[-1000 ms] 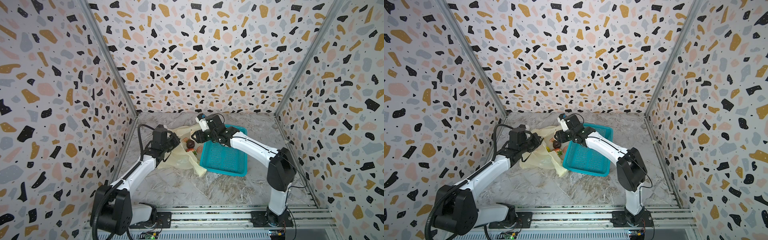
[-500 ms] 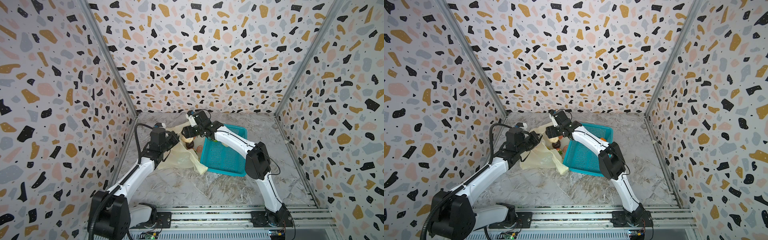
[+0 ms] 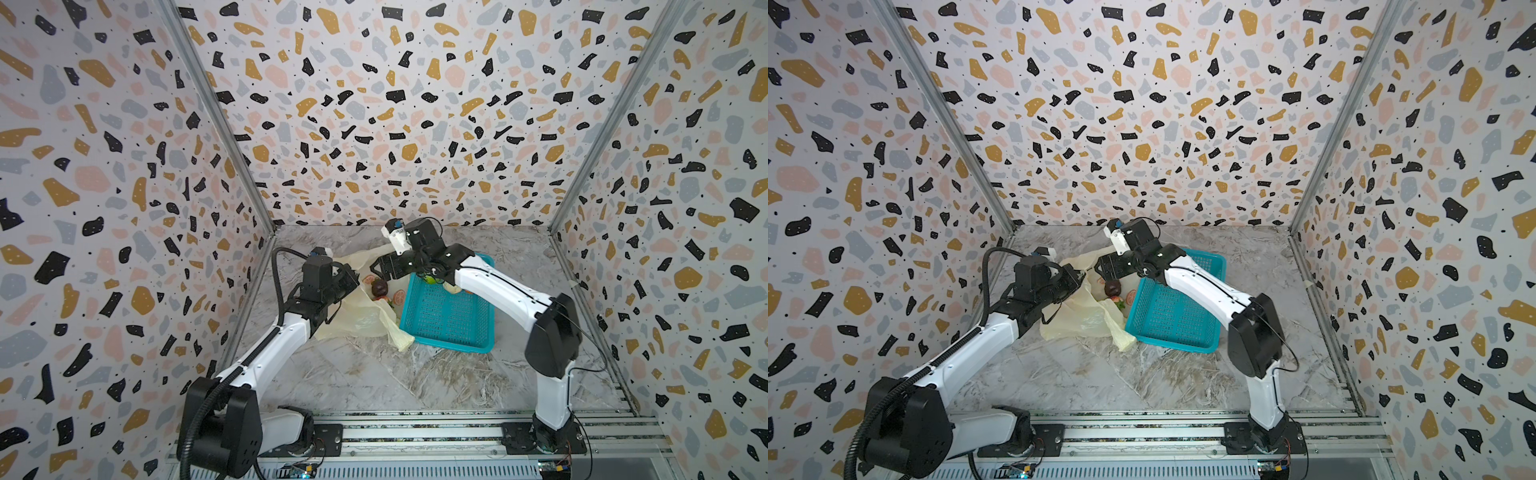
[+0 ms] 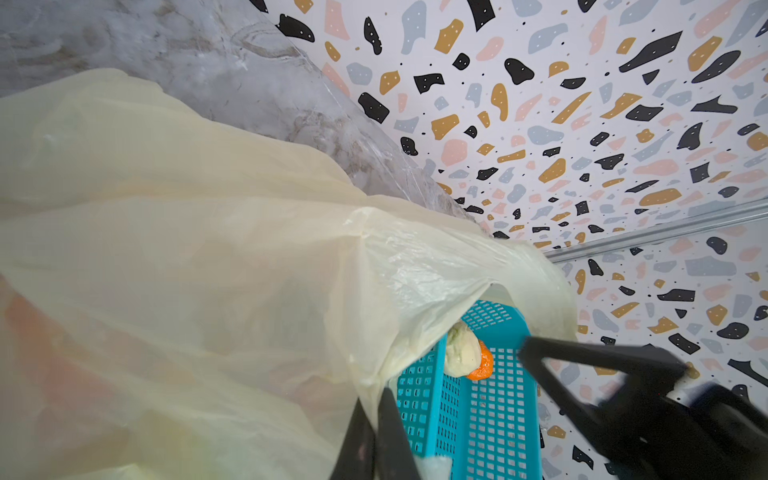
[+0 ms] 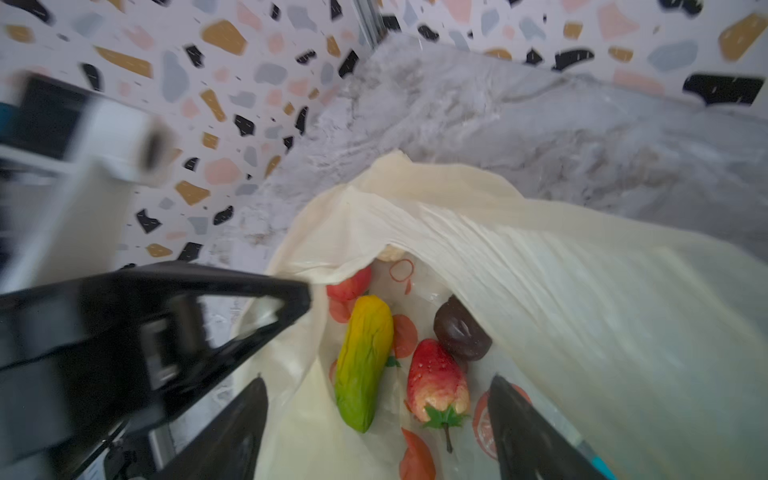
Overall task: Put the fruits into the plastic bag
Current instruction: 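Carry the pale pear to the bag mouth and release it inside, then move the right gripper back to the basket and grasp the second pale pear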
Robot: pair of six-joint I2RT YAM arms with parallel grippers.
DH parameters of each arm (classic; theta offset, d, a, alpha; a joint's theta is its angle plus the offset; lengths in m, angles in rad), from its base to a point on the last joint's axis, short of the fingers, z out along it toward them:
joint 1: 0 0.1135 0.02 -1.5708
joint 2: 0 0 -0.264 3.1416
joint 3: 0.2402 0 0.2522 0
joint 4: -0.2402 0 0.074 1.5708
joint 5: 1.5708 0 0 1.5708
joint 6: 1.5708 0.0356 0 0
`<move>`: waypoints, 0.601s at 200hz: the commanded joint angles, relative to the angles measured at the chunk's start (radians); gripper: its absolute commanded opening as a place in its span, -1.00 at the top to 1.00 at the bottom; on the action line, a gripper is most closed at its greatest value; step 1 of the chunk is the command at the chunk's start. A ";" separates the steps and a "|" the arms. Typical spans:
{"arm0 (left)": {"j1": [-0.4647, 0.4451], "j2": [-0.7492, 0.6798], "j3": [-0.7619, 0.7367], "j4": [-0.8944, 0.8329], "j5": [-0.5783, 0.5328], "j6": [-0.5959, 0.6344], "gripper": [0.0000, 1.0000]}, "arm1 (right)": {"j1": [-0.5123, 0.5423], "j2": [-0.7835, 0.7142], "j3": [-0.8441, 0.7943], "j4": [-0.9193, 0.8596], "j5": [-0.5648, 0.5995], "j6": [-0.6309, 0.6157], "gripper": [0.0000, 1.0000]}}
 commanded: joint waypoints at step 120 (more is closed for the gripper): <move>-0.006 0.012 0.007 0.014 -0.005 0.008 1.00 | -0.391 -0.260 -0.512 0.081 0.229 0.105 -0.63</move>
